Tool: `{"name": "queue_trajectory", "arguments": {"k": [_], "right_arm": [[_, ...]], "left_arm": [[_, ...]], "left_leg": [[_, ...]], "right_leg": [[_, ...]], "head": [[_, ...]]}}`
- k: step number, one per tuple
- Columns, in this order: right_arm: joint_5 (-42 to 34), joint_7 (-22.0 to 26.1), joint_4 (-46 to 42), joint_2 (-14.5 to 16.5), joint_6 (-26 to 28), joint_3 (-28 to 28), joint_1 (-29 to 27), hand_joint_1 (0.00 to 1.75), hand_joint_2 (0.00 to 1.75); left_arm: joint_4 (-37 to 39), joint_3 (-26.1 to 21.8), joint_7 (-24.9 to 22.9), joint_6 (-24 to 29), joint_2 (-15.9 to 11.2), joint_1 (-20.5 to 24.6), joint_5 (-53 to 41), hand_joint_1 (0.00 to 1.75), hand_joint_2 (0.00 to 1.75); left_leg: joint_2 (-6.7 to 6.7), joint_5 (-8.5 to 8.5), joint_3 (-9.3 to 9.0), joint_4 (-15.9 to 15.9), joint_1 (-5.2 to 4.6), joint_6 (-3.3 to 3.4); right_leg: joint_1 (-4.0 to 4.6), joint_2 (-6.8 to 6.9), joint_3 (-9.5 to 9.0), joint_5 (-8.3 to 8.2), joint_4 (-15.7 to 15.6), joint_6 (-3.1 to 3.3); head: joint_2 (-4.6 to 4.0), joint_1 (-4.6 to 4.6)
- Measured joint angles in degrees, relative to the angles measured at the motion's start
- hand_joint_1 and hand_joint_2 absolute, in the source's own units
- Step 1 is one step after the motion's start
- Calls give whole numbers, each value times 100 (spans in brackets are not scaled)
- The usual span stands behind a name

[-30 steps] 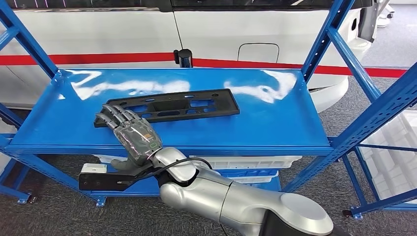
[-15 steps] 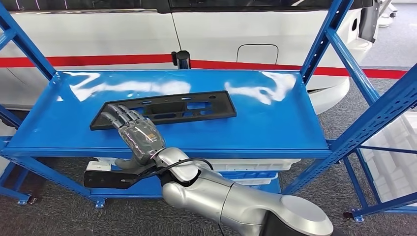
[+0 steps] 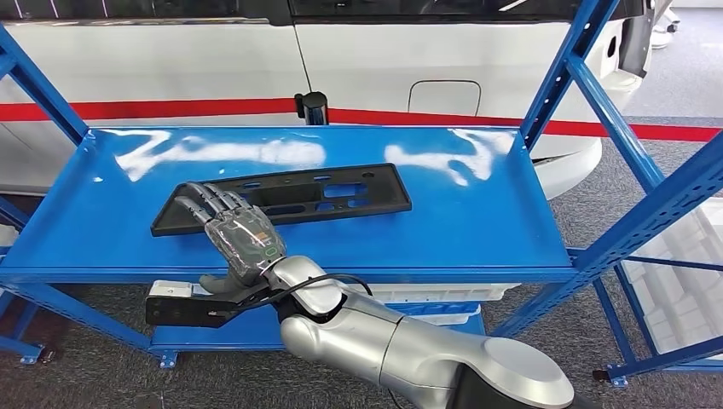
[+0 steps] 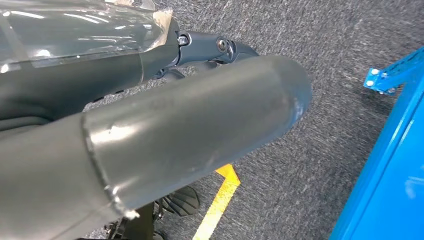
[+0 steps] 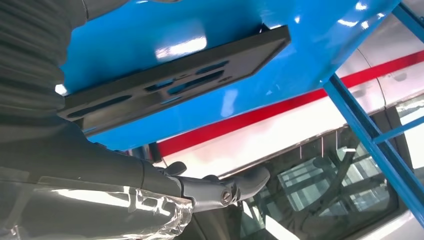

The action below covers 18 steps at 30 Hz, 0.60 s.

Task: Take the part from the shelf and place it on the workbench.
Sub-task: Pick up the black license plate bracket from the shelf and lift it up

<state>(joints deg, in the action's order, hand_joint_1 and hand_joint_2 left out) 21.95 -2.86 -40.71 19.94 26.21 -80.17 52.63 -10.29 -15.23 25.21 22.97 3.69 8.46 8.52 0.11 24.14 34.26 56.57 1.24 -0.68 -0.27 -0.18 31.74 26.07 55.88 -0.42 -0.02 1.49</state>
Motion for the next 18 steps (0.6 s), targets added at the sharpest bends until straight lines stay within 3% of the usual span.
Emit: {"name": "queue_trajectory", "arguments": {"k": [2, 3, 6, 7, 8, 9, 10, 12, 13, 15, 18], "right_arm": [[13, 0, 7, -2, 5, 19, 3, 0, 175], [19, 0, 9, -3, 9, 30, 6, 0, 175], [29, -1, 23, -14, 16, 54, -9, 0, 175], [31, -2, 32, -18, 17, 57, -23, 0, 175], [32, -2, 42, -20, 17, 58, -33, 0, 175], [33, -2, 49, -19, 18, 61, -39, 0, 175], [34, -2, 54, -18, 19, 65, -39, 0, 175], [38, -2, 58, -12, 25, 75, -34, 0, 175], [39, -3, 58, -11, 29, 78, -34, 0, 175], [42, -4, 60, -7, 38, 79, -32, 0, 175], [48, 9, 62, 0, 43, 91, -25, 0, 175]], "left_arm": [[0, 16, -46, -3, -4, 5, -11, 0, 0], [0, 21, -65, -4, -8, 11, -16, 0, 0], [1, 30, -125, -1, -35, 23, -20, 0, 0], [1, 31, -143, 0, -41, 23, -20, 0, 0], [2, 32, -157, 1, -43, 23, -20, 0, 0], [2, 34, -165, 1, -44, 23, -20, 0, 0], [2, 36, -168, 1, -44, 24, -20, 0, 0], [2, 39, -171, 1, -39, 27, -20, 0, 0], [2, 39, -172, 1, -38, 27, -20, 0, 0], [2, 39, -190, 3, -39, 26, -20, 0, 0], [4, 41, -345, 20, -46, 25, -13, 0, 0]], "left_leg": [[12, -7, -28, -27, -1, 91], [13, -11, -47, -43, 2, 136], [20, 13, -71, -50, -27, 224], [29, 24, -77, -48, -41, 235], [41, 36, -90, -47, -56, 243], [58, 51, -113, -47, -69, 244], [74, 69, -142, -47, -81, 240], [103, 115, -191, -43, -103, 210], [111, 138, -205, -40, -108, 187], [117, 163, -223, -52, -104, 130], [96, 154, -263, -88, -85, 170]], "right_leg": [[-6, 9, 40, 53, 74, -53], [-6, 13, 139, 144, 267, -54], [-10, 14, 798, 584, 1470, 3], [-8, 14, 986, 648, 1765, 1], [-5, 14, 1062, 612, 1837, -17], [1, 14, 1000, 474, 1638, -42], [13, 13, 832, 281, 1241, -58], [45, 8, 431, -70, 384, -24], [58, 5, 313, -159, 146, 10], [65, 1, 240, -208, 34, 65], [56, -4, 202, -252, -25, 65]], "head": [[0, -4], [0, -9], [0, -27], [0, -28], [0, -28], [0, -29], [0, -29], [0, -23], [0, -21], [0, -18], [0, -13]]}}
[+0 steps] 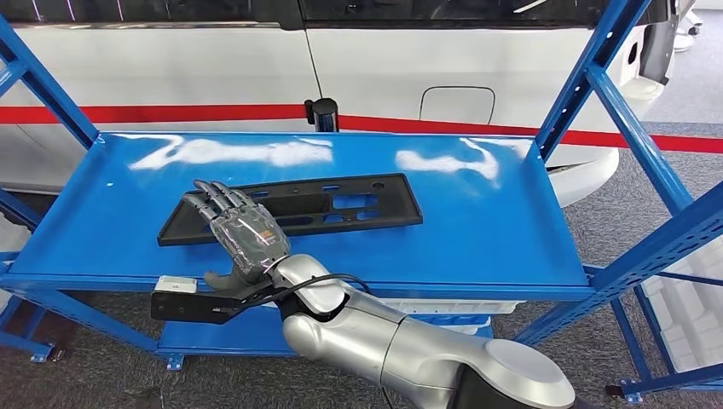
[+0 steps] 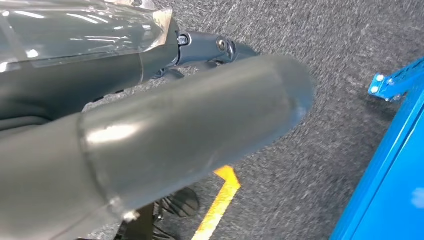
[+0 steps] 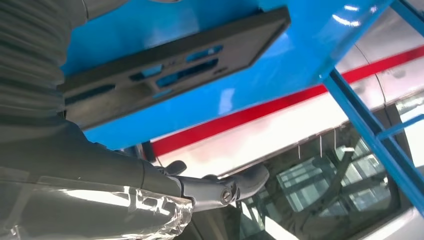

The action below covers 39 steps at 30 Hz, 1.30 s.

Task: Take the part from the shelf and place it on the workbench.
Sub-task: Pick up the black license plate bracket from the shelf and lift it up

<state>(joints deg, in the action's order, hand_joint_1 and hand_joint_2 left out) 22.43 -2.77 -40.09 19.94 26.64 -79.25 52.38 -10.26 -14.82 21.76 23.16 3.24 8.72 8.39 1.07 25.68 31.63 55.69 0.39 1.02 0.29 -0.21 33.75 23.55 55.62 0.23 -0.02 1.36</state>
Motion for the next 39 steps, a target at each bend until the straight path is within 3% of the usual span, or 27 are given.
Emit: {"name": "queue_trajectory", "arguments": {"k": [1, 4, 9, 15, 17, 39], "right_arm": [[2, 9, 1, -1, 1, 3, -3, 0, 175], [2, 27, 1, 1, 1, 2, -13, 0, 175], [-5, 35, 0, 0, 4, 0, -13, 0, 175], [256, -3, -66, 1, 106, -38, -13, 0, 175], [394, -102, -78, 0, 175, -60, -13, 0, 175], [515, -780, 918, -12, 364, 179, 35, 0, 175]], "left_arm": [[1, 0, -108, 17, -4, 1, 9, 0, 0], [3, -3, -425, 107, -22, -9, 45, 0, 0], [15, 15, -971, 516, -39, -57, -64, 0, 0], [57, 637, -2854, 1198, 45, -321, -1105, 0, 0], [57, 773, -3145, 1263, 92, -385, -1122, 0, 0], [55, 852, -2789, 1319, 106, -495, -740, 0, 0]], "left_leg": [[-9, 3, -6, 0, 3, 26], [-25, 13, -13, -16, 18, 17], [-29, 23, -18, -27, 23, -50], [-35, 18, -25, -28, 17, -68], [-35, 18, -25, -26, 13, -69], [-33, 18, -24, -19, -5, -67]], "right_leg": [[1, -4, -5, -8, -7, -8], [22, -18, 2, 6, 2, 14], [30, -20, 7, 26, 29, 44], [27, -20, 5, 26, 32, 45], [24, -19, 3, 26, 31, 45], [8, -19, 2, 25, 31, 43]], "head": [[0, 4], [0, 7], [0, 5], [0, 4], [0, 2], [0, 3]]}}
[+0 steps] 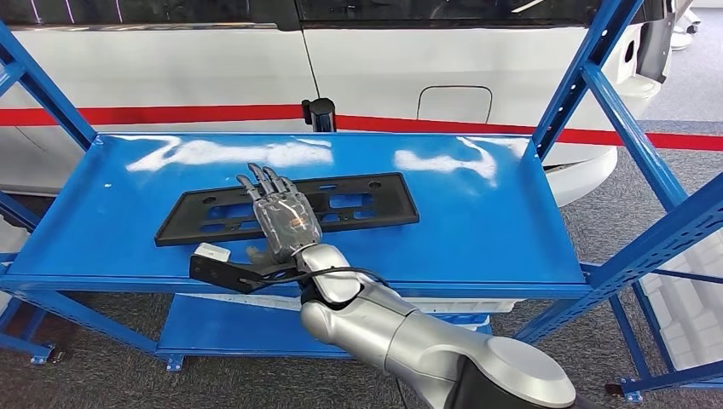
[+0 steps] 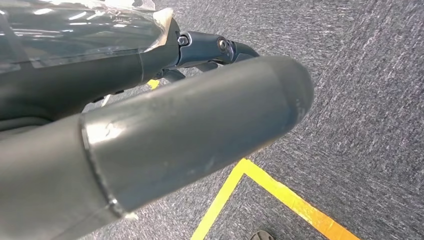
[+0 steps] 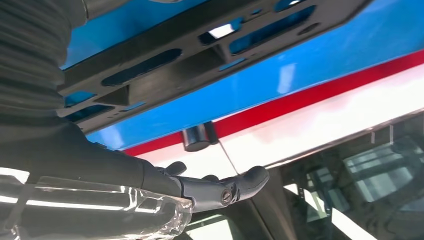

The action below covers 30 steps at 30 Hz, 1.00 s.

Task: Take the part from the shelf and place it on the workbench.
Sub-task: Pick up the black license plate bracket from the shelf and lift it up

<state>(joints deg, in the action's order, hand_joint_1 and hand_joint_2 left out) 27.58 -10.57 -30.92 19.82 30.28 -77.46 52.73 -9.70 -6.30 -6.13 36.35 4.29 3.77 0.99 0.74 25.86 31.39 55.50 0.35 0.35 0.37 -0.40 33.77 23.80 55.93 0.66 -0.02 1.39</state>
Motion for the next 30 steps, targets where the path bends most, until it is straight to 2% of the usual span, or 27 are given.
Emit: {"name": "queue_trajectory", "arguments": {"k": [14, 30], "right_arm": [[255, -117, 911, -2, 304, 85, 107, 0, 175], [447, -134, 1466, -5, 683, 260, 157, 0, 175]], "left_arm": [[0, -58, 140, 2, -93, -63, 121, 0, 0], [0, -135, 479, -20, -97, -74, 144, 0, 0]], "left_leg": [[0, 0, 0, 1, 0, 0], [0, 0, -1, 2, -1, 0]], "right_leg": [[0, 0, 0, 0, 0, 0], [0, 0, 0, 0, 0, 0]], "head": [[0, 0], [0, 1]]}}
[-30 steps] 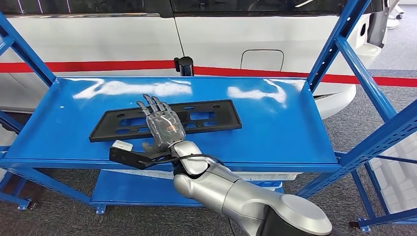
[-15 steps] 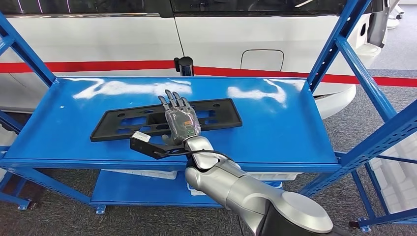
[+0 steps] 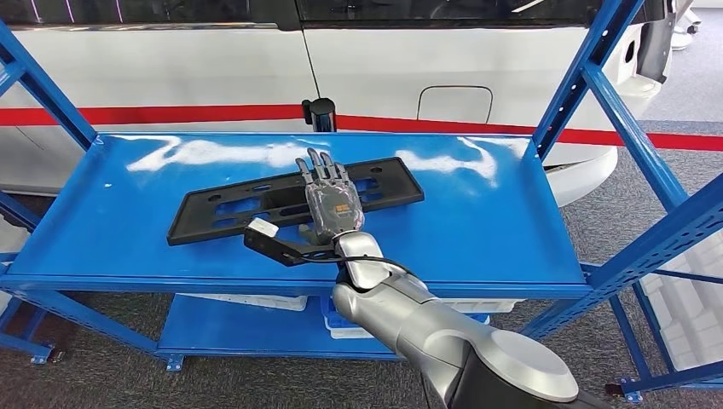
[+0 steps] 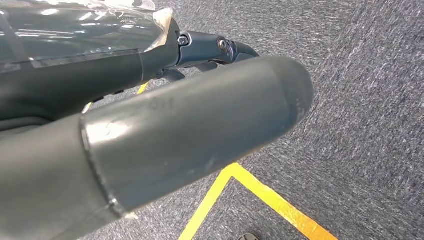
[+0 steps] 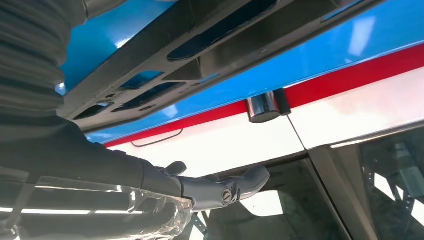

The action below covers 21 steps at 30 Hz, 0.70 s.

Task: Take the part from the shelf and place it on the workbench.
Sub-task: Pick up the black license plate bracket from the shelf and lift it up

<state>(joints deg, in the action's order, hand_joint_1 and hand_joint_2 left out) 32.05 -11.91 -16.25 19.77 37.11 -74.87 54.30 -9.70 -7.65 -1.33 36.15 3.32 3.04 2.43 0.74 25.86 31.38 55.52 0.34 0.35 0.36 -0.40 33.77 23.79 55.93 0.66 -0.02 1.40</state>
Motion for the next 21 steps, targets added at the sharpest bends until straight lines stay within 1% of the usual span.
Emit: {"name": "queue_trajectory", "arguments": {"k": [7, 15, 16, 17, 19, 20, 21], "right_arm": [[147, -139, 138, -38, -14, 1, -1, 0, 175], [260, -319, 244, -189, -12, 1, -8, 0, 175], [264, -334, 252, -207, -11, 1, -9, 10, 175], [267, -342, 260, -223, -11, 1, -9, 43, 175], [272, -358, 273, -252, -10, 1, -10, 123, 175], [278, -369, 278, -266, -10, 1, -11, 153, 175], [286, -381, 282, -280, -9, 2, -12, 162, 175]], "left_arm": [[0, 2, 74, -36, 0, 2, -21, 0, 0], [0, 5, 253, -115, 0, 7, -101, 0, 0], [0, 7, 270, -121, 0, 8, -110, 0, 0], [0, 8, 281, -125, 0, 10, -117, 0, 0], [0, 9, 303, -144, 0, 13, -125, 0, 0], [0, 10, 319, -157, 0, 15, -129, 0, 0], [0, 13, 337, -172, 0, 18, -133, 0, 0]], "left_leg": [[-1, 0, -1, 0, 0, 0], [-1, 0, -1, 1, 0, 0], [-1, 0, -1, 1, 0, 0], [-1, 0, -1, 1, 0, 0], [-1, 0, -1, 1, 0, 0], [-2, 0, -2, 1, 0, 0], [-2, 0, -2, 1, 0, 0]], "right_leg": [[0, 0, 1, 0, 0, 0], [0, -1, 0, 0, -1, 0], [0, 0, 0, 0, 0, 0], [0, -1, 0, 0, 0, 0], [0, -1, 0, 0, 0, 0], [0, -1, 1, 0, 0, 0], [0, -1, 1, 0, 0, 0]], "head": [[0, 0], [0, -1], [0, -1], [0, 0], [0, 0], [0, 0], [0, 0]]}}
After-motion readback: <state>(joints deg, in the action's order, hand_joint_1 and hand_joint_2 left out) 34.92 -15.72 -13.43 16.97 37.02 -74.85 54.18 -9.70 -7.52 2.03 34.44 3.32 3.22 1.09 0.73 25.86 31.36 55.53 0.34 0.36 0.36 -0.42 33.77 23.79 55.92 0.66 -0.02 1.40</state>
